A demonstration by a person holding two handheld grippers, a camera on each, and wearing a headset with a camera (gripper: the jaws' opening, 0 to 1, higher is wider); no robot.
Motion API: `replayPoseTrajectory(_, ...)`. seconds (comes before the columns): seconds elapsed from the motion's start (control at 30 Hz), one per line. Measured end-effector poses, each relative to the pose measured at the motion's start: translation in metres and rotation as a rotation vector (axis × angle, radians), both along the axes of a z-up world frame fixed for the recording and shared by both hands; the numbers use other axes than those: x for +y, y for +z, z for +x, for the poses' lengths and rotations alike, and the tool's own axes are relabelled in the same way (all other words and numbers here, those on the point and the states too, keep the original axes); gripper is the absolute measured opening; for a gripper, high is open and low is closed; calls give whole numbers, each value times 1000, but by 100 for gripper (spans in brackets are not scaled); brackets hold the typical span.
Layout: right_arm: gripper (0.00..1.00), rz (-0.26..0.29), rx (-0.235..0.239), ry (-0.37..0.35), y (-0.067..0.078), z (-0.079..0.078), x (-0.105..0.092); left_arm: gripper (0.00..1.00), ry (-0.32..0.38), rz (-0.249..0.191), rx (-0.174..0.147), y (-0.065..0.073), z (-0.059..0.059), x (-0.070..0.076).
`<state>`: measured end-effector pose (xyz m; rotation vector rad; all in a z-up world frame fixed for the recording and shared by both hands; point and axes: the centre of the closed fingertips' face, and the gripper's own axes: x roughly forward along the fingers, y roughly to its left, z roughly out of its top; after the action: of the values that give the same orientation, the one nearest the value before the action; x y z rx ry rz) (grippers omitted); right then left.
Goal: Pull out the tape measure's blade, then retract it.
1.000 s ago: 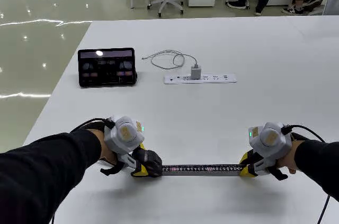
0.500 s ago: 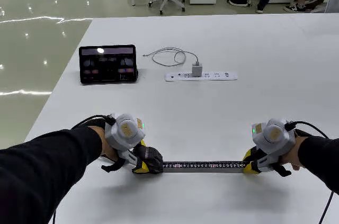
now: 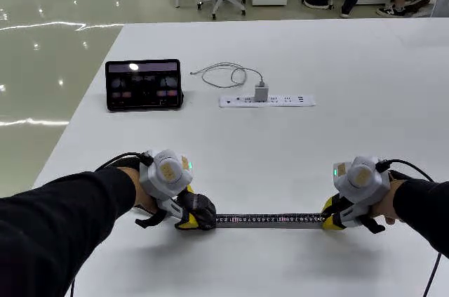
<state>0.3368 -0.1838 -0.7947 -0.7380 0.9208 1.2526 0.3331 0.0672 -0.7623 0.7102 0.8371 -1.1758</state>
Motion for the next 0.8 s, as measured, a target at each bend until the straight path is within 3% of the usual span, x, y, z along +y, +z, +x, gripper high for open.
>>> replayPoseTrajectory(0.2, 11, 3, -7, -2, 0, 0, 1, 32, 2, -7, -4, 0, 1, 0)
replayPoseTrajectory(0.3, 12, 2, -11, 6, 0, -1, 2, 32, -14, -20, -14, 1, 0, 0)
replayPoseTrajectory(0.43, 12, -10, -20, 19, 0, 0, 2, 32, -54, -4, -39, 0, 0, -2)
replayPoseTrajectory(0.53, 12, -6, -16, 11, 0, 0, 3, 33, -51, -6, -37, 1, 1, -2)
replayPoseTrajectory(0.8, 12, -49, -25, 70, -1, 0, 4, 33, -52, 6, -33, 1, 0, -2)
